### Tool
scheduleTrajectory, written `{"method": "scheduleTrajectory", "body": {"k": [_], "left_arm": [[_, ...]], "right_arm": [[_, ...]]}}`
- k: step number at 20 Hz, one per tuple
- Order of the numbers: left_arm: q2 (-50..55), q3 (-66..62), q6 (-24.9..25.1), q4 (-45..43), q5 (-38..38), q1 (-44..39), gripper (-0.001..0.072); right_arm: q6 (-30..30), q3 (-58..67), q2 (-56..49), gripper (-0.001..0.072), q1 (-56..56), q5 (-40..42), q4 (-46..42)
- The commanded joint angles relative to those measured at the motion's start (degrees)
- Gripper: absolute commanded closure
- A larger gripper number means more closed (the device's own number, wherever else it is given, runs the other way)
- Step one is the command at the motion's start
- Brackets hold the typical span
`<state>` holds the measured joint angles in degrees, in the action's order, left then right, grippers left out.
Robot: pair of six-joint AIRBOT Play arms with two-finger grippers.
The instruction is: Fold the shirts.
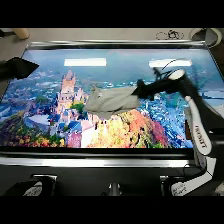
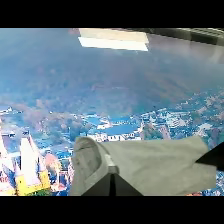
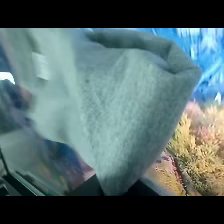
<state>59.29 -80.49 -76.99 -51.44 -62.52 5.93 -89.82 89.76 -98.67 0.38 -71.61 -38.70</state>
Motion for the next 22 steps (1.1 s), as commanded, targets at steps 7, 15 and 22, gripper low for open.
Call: {"method": "scheduleTrajectory", "body": {"k": [7,15,22], "left_arm": [[2.0,0.0,0.0,-0.9,0.6,0.0,0.0680],[2.1,0.0,0.7,-0.9,0.7,0.0,0.0680],[2.1,0.0,0.7,-0.9,1.2,0.0,0.0681]], "right_arm": [[-6.6,11.2,17.9,0.0687,36.7,-16.5,-6.4],[-8.2,11.2,22.9,0.0687,56.4,-29.6,-15.7],[-10.0,-3.1,26.4,0.0687,56.4,-34.4,-48.5]]}}
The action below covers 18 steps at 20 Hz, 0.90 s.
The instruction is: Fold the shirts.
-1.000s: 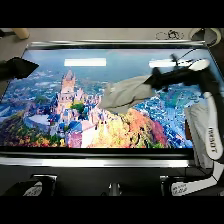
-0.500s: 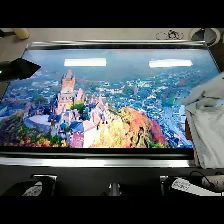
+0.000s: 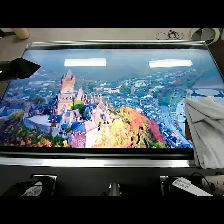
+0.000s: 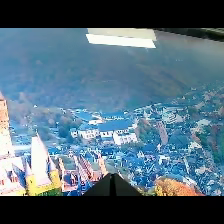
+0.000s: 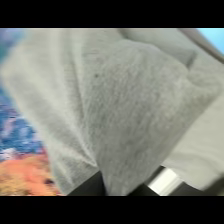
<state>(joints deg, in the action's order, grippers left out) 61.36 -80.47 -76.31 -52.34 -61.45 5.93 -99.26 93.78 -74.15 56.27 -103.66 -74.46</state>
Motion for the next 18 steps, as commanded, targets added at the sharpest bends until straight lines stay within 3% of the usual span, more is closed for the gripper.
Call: {"method": "scheduleTrajectory", "body": {"k": [1,5,6,7,8,10,12,15,17,18], "left_arm": [[0.0,0.0,0.0,0.0,0.1,0.0,0.0680],[0.0,0.0,0.0,0.0,0.1,-0.1,0.0680],[0.0,0.0,0.0,0.0,0.1,-0.1,0.0680],[0.0,0.0,0.0,0.1,0.1,-0.1,0.0680],[0.0,-0.1,0.0,0.1,0.1,-0.1,0.0680],[0.0,-0.3,0.0,-0.1,0.3,-0.1,0.0681],[0.8,-2.2,-0.3,-5.9,0.8,-1.0,0.0682],[8.2,-11.4,-11.3,-33.8,-2.6,-8.6,0.0683],[15.3,-16.2,-16.2,-49.9,-9.9,-14.6,0.0681],[18.1,-16.6,-16.3,-51.6,-13.4,-16.5,0.0601]], "right_arm": [[-0.6,-12.1,3.0,0.0687,0.5,-2.2,-14.8],[-0.9,-28.9,6.4,0.0666,0.5,2.4,-18.2],[-1.9,-31.3,6.6,0.0489,0.5,4.3,-18.2],[-1.8,-32.0,6.6,0.0143,0.5,5.7,-18.2],[1.3,-31.4,6.7,0.0013,0.5,7.7,-18.6],[3.3,-24.9,6.6,0.0007,0.3,10.5,-22.2],[6.1,-13.3,6.3,0.0017,-1.6,18.3,-19.1],[8.9,1.5,4.3,0.0022,-18.4,29.3,-17.7],[7.3,4.2,2.0,0.0046,-34.8,30.8,-19.3],[4.3,4.2,0.1,0.0043,-42.3,29.9,-20.5]]}}
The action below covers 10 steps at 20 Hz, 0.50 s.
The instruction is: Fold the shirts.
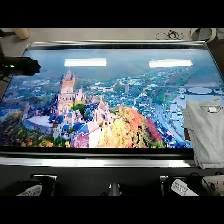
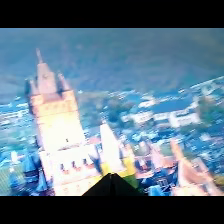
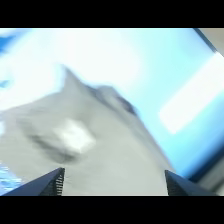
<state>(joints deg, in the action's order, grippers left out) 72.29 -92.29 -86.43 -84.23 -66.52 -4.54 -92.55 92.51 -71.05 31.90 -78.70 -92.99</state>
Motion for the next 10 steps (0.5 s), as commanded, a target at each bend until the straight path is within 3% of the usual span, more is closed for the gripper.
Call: {"method": "scheduleTrajectory", "body": {"k": [1,2,3,5,6,10], "left_arm": [[9.6,-4.3,-6.9,-18.8,-12.7,-7.4,0.0280],[11.4,-3.2,-7.3,-17.3,-16.3,-8.4,0.0063],[11.8,-0.3,-7.3,-15.4,-16.7,-9.3,0.0061],[9.1,7.1,-10.3,-12.4,-9.2,-10.2,0.0061],[8.0,9.7,-11.8,-11.9,-5.7,-10.2,0.0061],[8.2,10.3,-12.0,-12.0,-5.0,-9.8,0.0060]], "right_arm": [[-6.1,5.5,-5.9,0.0042,-24.5,2.6,-1.6],[-7.6,5.5,-9.1,0.0041,-28.7,-0.7,1.7],[-7.4,5.5,-12.8,0.0037,-31.2,-4.8,8.2],[-7.3,5.5,-18.5,0.0023,-32.9,-11.7,17.3],[-7.3,5.4,-20.0,0.0024,-33.5,-12.5,17.8],[-7.1,5.5,-20.7,0.0023,-33.5,-13.1,15.2]]}}
